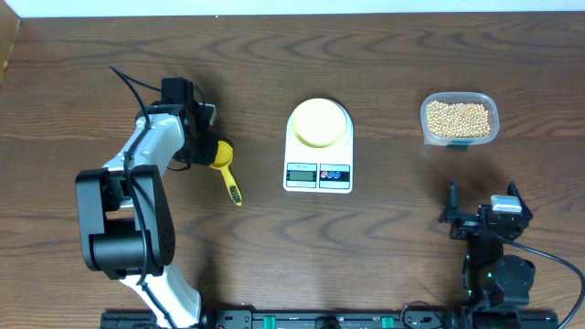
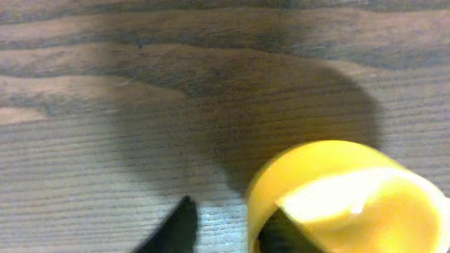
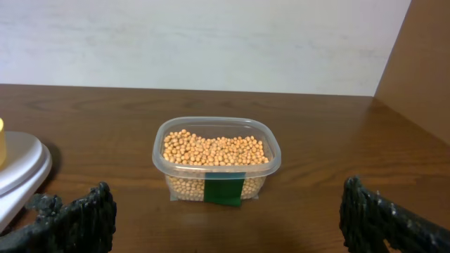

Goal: Scoop item into bowl and weigh 50g on scale
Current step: 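Close the left gripper on the scoop rim and lift it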

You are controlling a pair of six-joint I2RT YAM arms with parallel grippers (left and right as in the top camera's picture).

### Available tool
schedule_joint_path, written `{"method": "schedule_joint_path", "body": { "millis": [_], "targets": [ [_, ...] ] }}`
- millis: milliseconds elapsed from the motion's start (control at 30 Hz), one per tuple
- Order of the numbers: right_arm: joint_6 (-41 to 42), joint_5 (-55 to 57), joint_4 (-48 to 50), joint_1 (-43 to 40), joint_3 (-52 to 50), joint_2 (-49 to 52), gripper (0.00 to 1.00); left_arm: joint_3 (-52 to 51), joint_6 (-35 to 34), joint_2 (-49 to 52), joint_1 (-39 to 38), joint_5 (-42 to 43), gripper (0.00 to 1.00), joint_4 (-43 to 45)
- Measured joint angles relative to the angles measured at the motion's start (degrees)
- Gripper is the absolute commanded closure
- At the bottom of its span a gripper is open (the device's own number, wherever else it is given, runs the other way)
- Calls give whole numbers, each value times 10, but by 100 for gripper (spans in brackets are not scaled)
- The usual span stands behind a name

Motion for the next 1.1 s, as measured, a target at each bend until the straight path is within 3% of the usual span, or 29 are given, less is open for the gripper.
{"method": "schedule_joint_path", "body": {
  "millis": [267, 1100],
  "targets": [
    [0, 0, 0, 0, 0, 0, 1, 0, -1, 0, 0, 0, 92, 2],
    [0, 0, 0, 0, 0, 0, 1, 0, -1, -1, 0, 0, 92, -8]
  ]
}}
